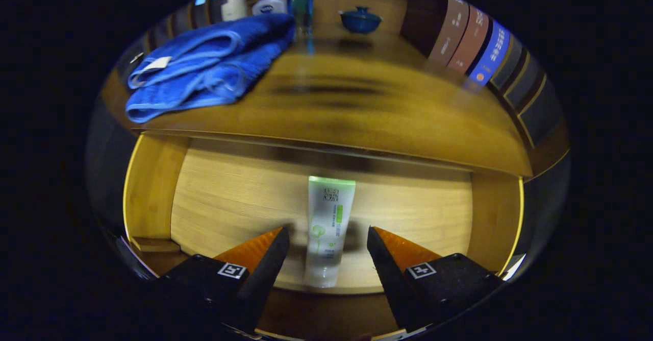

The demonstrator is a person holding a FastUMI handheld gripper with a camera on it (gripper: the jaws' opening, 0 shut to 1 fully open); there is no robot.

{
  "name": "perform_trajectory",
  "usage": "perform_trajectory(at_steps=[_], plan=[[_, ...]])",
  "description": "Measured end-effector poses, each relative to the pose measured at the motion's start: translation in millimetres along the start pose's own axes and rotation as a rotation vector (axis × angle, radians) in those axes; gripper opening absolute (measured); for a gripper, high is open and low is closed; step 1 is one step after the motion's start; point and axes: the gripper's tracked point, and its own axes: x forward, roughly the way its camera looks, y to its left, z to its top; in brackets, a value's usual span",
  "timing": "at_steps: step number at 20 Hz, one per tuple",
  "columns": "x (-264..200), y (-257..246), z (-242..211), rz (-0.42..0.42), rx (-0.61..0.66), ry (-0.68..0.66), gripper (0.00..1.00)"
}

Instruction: Pull open the drawer, take out the items inside it, and place them on the countertop above the cabinet.

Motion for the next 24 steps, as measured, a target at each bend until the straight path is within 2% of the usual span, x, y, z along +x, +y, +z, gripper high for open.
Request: perform_trajectory(at_steps=[1, 5, 8, 10, 14, 24], plan=[[1.9, 0.1, -1.7, 0.007, 0.022, 0.019, 0.97], [15.7, -3.6, -6.1, -0.037, 0.014, 0.047, 0.73], [10.7, -7.7, -4.1, -0.053, 0.025, 0.038, 0.48], [2.9, -10.4, -10.5, -0.078, -0.027, 0.038, 0.37], [-23.1, 6.7, -10.2, 0.019, 0.058, 0.000, 0.37], [-92.6, 4.7, -3.6, 0.048, 0.093, -0.072, 0.37]])
